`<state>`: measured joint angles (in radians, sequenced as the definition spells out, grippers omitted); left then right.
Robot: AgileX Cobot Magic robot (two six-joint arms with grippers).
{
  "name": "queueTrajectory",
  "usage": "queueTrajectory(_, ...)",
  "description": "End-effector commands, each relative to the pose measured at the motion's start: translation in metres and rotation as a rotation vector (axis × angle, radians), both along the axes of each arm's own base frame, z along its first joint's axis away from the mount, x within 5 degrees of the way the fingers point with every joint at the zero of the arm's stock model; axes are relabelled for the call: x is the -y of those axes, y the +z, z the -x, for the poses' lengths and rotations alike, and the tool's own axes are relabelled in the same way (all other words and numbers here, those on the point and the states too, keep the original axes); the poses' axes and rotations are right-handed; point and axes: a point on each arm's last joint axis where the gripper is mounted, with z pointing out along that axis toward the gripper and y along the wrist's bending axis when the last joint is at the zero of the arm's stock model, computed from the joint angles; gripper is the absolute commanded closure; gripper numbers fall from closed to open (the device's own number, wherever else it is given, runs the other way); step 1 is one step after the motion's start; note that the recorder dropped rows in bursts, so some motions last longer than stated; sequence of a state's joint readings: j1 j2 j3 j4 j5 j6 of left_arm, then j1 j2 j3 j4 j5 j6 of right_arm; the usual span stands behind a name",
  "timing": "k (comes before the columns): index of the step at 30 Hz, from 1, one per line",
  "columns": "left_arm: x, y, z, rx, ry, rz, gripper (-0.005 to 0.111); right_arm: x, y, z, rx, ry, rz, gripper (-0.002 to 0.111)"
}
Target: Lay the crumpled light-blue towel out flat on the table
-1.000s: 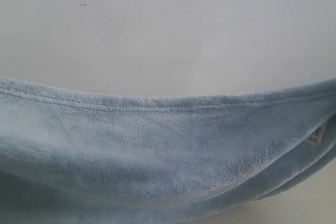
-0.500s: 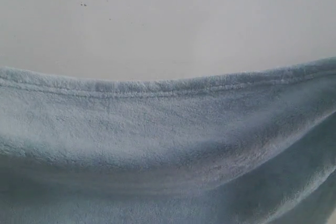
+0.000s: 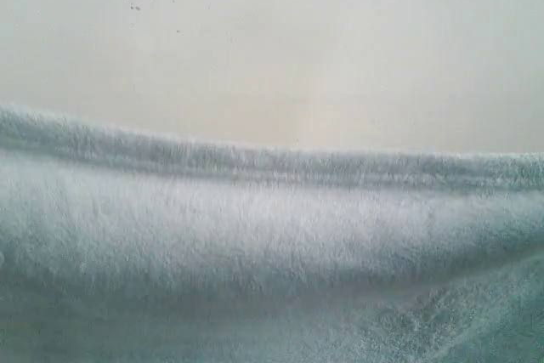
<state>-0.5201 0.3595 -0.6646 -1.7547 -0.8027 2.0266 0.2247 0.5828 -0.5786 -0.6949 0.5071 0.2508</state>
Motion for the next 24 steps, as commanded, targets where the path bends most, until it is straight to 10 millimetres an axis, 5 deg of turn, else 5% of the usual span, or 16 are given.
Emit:
queueTrajectory(1,0.008,-0.021,-0.015,-0.089,0.01,-0.056,0.098,0.004,0.005,-0.001,-0.081,-0.045,0.059,0.099)
queueTrajectory(7,0.024,-0.053,-0.039,-0.22,-0.019,-0.092,0.098,-0.004,0.002,-0.027,-0.145,-0.018,0.095,0.099)
queueTrajectory(24,0.062,-0.122,-0.131,-0.522,0.036,-0.214,0.098,-0.039,-0.049,-0.154,-0.368,0.054,0.151,0.099)
